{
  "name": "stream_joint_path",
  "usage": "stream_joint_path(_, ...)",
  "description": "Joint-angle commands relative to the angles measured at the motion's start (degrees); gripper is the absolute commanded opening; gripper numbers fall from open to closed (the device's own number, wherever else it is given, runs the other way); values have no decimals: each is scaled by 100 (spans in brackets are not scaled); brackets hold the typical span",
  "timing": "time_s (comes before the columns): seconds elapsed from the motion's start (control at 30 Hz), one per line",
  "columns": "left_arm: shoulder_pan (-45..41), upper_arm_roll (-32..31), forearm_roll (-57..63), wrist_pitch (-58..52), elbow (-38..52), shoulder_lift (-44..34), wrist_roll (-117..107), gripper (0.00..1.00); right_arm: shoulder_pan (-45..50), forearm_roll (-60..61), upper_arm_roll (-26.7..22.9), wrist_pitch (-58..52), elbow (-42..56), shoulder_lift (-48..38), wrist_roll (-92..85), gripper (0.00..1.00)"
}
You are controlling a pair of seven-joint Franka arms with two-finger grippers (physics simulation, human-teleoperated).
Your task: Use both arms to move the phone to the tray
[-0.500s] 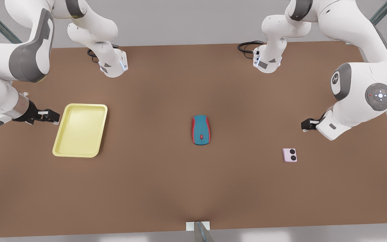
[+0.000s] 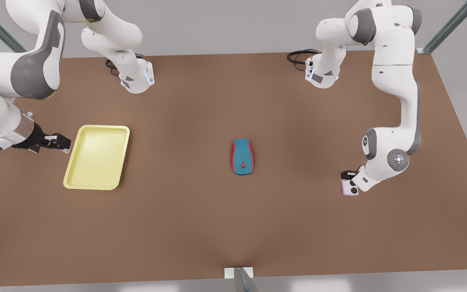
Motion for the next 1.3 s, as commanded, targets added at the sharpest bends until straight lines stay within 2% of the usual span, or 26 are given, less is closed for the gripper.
stream_joint_path(0.0,69,1,-15,1715,-7,206,610,100,0,11,-2,13,3,-7,-15,100)
stream_joint_path(0.27,104,1,-15,1934,-34,716,610,100,0,11,-2,13,3,-7,-15,100)
stream_joint_path(0.4,104,1,-15,2198,-534,681,610,100,9,11,-2,13,3,-7,-15,100)
stream_joint_path(0.73,104,10,-15,2251,-798,584,610,100,9,11,-2,13,3,-7,-15,100)
stream_joint_path(0.8,104,10,-24,2259,-798,584,610,85,9,11,-2,13,3,-7,-15,100)
stream_joint_path(0.87,113,10,-15,2259,-790,602,610,82,0,11,-2,13,3,2,-15,100)
stream_joint_path(1.27,122,10,-24,2259,-781,663,610,82,9,11,6,13,3,2,-24,100)
